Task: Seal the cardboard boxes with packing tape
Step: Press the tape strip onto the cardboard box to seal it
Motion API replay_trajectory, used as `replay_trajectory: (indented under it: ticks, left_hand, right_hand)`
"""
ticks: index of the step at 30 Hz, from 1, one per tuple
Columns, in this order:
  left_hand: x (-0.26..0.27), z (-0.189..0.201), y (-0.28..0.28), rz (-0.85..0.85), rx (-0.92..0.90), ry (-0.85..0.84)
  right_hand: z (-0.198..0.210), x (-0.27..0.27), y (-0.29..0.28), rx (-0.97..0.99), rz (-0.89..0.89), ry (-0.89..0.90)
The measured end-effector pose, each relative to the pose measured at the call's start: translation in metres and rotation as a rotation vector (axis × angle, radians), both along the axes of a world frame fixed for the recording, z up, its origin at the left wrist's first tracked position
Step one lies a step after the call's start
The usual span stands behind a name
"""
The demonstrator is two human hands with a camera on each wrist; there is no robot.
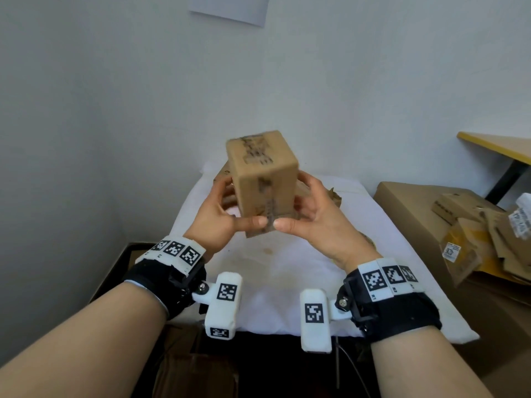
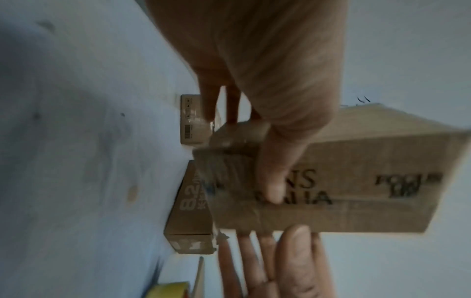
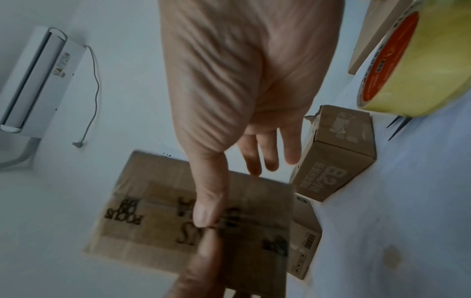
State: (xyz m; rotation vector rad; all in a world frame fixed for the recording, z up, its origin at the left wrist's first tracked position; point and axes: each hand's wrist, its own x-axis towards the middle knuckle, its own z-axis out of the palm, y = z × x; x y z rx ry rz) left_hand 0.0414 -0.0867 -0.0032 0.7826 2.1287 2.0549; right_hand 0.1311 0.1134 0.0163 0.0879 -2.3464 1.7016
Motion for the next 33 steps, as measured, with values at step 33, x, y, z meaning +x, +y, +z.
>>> replay_trajectory:
  ticks: [33]
  left_hand:
    - [-0.024, -0.028, 0.042, 0.003, 0.120, -0.584]
  right_hand:
    - [-0.043, 0.013, 0.151, -0.706, -0.994, -0.096]
